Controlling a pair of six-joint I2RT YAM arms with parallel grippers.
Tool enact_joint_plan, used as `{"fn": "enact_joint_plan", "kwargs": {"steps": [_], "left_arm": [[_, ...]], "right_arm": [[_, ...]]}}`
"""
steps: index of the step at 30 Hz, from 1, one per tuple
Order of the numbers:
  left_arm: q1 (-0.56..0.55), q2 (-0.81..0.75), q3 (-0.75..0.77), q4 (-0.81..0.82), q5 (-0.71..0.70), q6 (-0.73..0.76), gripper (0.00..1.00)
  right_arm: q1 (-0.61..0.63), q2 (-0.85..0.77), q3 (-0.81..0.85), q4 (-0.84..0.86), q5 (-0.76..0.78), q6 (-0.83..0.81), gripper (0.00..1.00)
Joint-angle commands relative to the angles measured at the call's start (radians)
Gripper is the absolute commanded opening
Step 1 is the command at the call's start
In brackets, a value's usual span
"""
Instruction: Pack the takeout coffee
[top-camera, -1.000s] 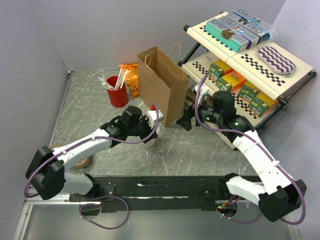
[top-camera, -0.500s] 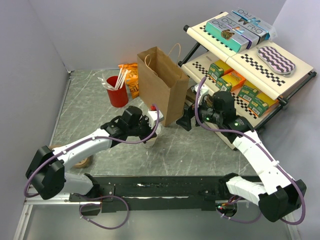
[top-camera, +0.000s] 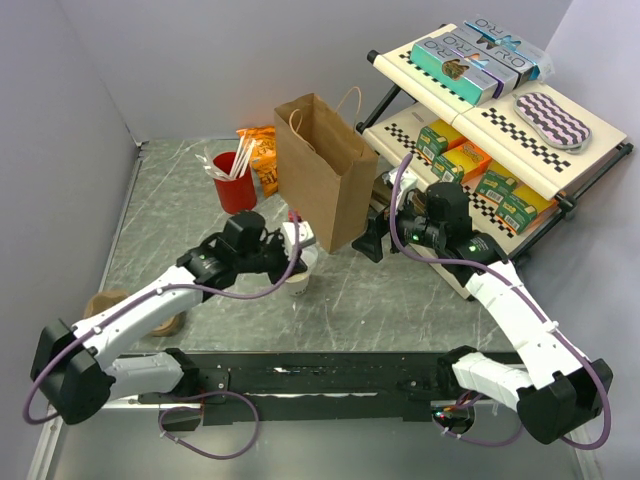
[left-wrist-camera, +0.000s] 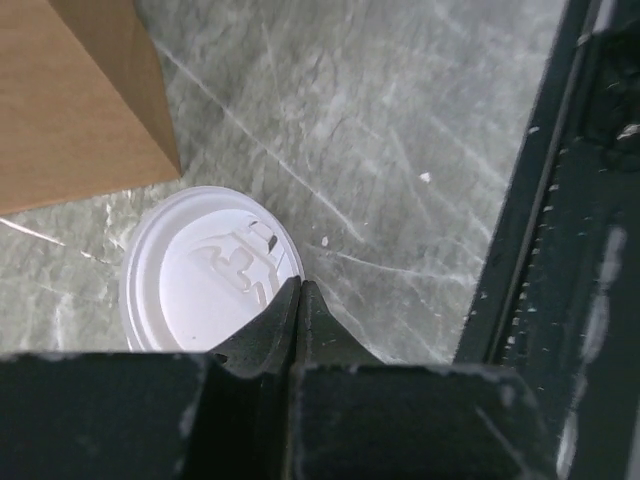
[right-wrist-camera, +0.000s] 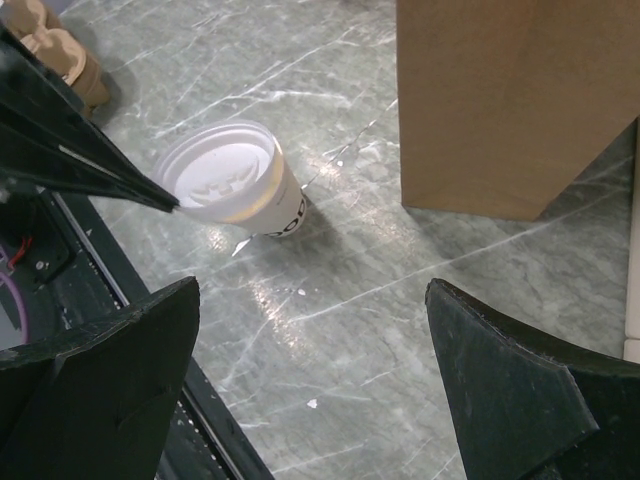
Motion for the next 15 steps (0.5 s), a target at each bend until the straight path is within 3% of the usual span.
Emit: {"fn": "enact_joint_plan", "kwargs": {"steps": [1, 6, 7, 14, 15], "left_arm": [[0.133, -0.038, 0.034, 0.070, 0.251, -0.066, 0.01], [0.323, 0.052, 0.030, 0.202, 0.671, -0.371, 0.01], [0.338, 0.065, 0.021, 0.300, 0.715, -0.425, 0.01], [0.375, 0.086, -0.133, 0.753, 0.847, -0.909, 0.01], [0.378, 0.102, -0.149, 0.886, 0.855, -0.975, 0.01]], "right_arm": [[-0.001, 0.008, 0.028, 0.018, -0.052, 0.013, 1.00], [0.031, 0.051, 0.054, 0.012, -0.153, 0.010, 1.00], [0.039, 0.060, 0.062, 0.007, -0.172, -0.005, 1.00], [0.089, 0.141, 0.075, 0.019, -0.249, -0.047, 1.00], [0.089, 0.147, 0.074, 0.033, -0.261, -0.045, 1.00]]}}
